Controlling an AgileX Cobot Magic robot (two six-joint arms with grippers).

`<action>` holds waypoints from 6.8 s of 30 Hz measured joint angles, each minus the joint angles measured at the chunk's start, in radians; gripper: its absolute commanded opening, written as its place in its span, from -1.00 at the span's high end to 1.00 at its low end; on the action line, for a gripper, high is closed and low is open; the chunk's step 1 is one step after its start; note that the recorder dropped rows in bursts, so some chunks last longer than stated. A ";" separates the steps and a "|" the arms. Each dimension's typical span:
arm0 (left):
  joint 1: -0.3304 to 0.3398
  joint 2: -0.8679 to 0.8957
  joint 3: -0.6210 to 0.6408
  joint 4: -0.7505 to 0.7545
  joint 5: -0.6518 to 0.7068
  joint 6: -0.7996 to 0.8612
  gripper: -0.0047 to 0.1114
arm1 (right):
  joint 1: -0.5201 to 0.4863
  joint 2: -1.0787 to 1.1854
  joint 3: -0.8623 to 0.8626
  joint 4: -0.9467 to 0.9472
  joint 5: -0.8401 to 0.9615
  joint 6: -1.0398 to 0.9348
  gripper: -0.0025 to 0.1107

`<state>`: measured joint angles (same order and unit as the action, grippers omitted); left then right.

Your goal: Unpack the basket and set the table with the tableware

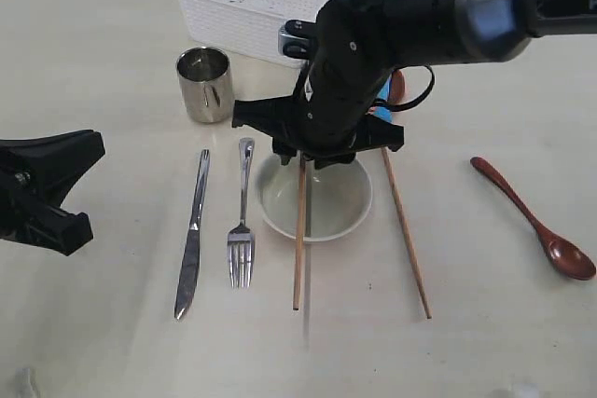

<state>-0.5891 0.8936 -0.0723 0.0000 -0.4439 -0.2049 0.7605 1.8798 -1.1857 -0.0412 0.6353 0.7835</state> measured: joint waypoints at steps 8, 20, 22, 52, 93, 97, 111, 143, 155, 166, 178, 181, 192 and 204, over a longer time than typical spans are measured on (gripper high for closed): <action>0.000 0.000 0.000 0.000 0.000 0.000 0.92 | 0.000 -0.124 0.000 -0.074 0.084 -0.037 0.25; 0.000 0.000 0.000 0.000 0.000 0.000 0.92 | -0.123 -0.275 0.111 -0.156 0.327 -0.232 0.25; 0.000 0.000 0.000 0.000 0.000 0.000 0.92 | -0.147 -0.275 0.163 -0.138 0.277 -0.257 0.25; 0.000 0.000 0.000 0.000 0.000 0.000 0.92 | -0.195 -0.096 0.383 0.028 -0.113 -0.486 0.27; 0.000 0.000 0.000 0.000 0.000 0.000 0.92 | -0.193 -0.460 0.344 0.079 0.058 -0.281 0.96; 0.000 0.000 0.000 0.000 0.000 0.000 0.92 | -0.129 -0.424 0.277 0.108 0.054 -0.265 0.96; 0.000 0.000 0.000 0.000 0.000 0.000 0.92 | -0.068 -0.164 0.192 0.160 -0.074 -0.190 0.96; 0.000 0.000 0.000 0.000 0.000 0.000 0.92 | -0.068 -0.162 0.192 0.174 -0.032 -0.199 0.96; 0.000 0.000 0.000 0.000 0.000 0.000 0.92 | -0.068 -0.162 0.192 0.174 -0.032 -0.220 0.96; 0.000 0.000 0.000 0.000 0.000 0.000 0.92 | -0.068 -0.162 0.192 0.174 -0.024 -0.226 0.96; 0.000 0.000 0.000 0.000 0.000 0.000 0.92 | -0.063 -0.162 0.192 0.187 0.006 -0.226 0.96; 0.000 0.000 0.000 0.000 0.000 0.000 0.92 | -0.063 -0.162 0.192 0.189 0.006 -0.226 0.96; 0.000 0.000 0.000 0.000 0.000 0.000 0.92 | -0.063 -0.162 0.192 0.190 0.003 -0.228 0.94; 0.000 0.000 0.000 0.000 0.000 0.000 0.92 | -0.063 -0.162 0.192 0.185 -0.009 -0.202 0.12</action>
<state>-0.5891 0.8936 -0.0723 0.0000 -0.4439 -0.2049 0.6973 1.7174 -0.9935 0.1435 0.6267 0.5813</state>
